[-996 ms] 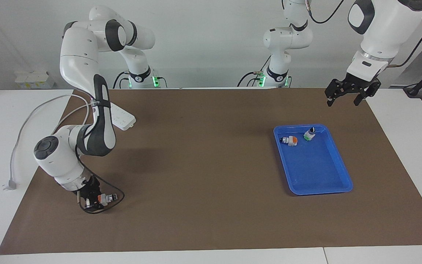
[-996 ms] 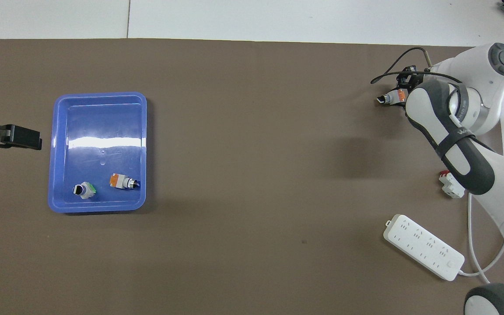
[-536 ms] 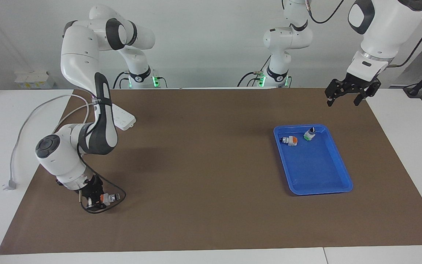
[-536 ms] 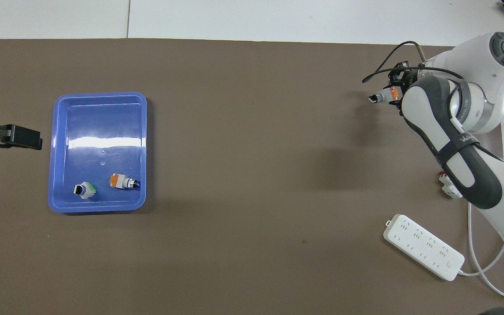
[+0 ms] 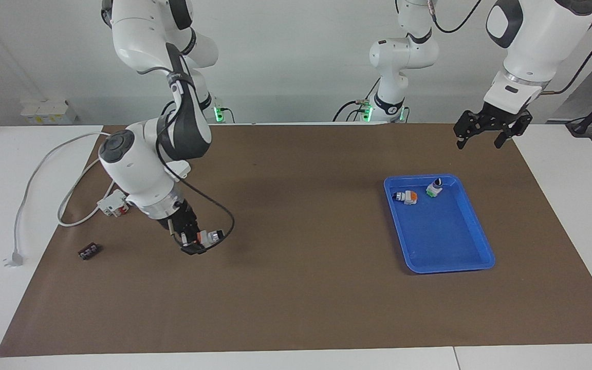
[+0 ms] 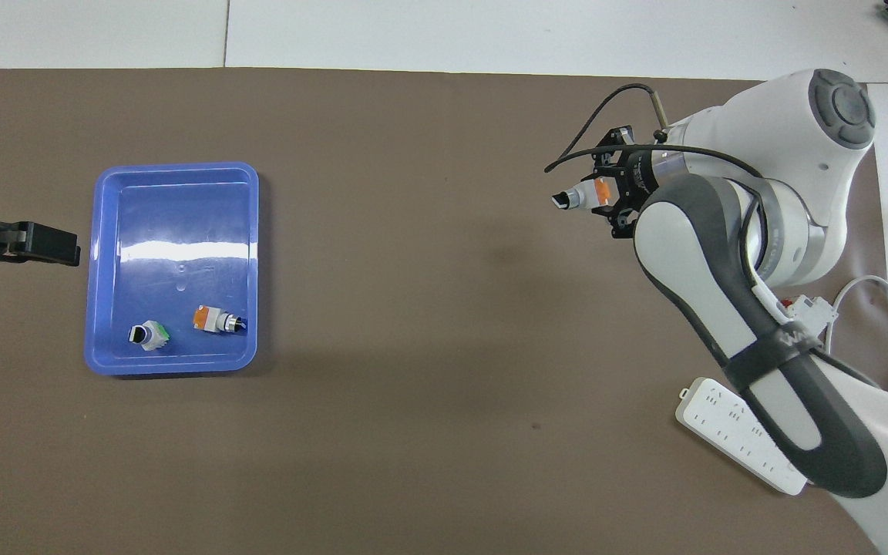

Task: Turn and place switch with both arms
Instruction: 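Carry the switch toward the center while the left gripper reaches toward it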

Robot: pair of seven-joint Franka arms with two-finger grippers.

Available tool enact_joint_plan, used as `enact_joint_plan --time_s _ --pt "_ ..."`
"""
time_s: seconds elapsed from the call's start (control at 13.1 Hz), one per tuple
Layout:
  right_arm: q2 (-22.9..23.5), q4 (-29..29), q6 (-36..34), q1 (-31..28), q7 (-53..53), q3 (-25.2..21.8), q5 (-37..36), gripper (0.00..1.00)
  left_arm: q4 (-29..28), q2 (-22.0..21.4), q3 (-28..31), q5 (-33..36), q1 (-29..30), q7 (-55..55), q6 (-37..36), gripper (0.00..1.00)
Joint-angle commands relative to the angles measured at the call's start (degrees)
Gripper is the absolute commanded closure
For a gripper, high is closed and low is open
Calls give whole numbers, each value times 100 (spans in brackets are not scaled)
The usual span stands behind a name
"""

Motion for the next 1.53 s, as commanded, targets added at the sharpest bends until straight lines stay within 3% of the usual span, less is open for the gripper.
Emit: enact_joint_plan --time_s 0.0,0.15,0.31,0.84,1.15,1.3,1.46 --pt "-1040 -1024 9 321 54 -21 410 100 -439 -295 -8 -157 -187 -2 21 0" --pt "-1375 -1141 -201 462 80 -21 820 100 -658 -417 18 -1102 -109 -273 47 1" --pt "-1551 -1097 -526 481 142 -21 1488 100 -756 -462 9 -1379 -178 -756 117 1" --pt "-1596 -737 -572 656 1055 23 2668 100 -1116 -620 -43 -3706 -222 -2540 653 8" --pt "-1535 -622 -117 849 1564 32 3038 100 -1240 -656 -167 -4349 -652 -3892 1180 17" --pt "-1526 -631 113 929 1689 32 3038 100 -1231 -638 -167 -4509 -976 -4666 1478 31" --pt "-1508 -649 166 1016 1689 32 3038 100 -1170 -586 -167 -4579 -1285 -5090 1760 33"
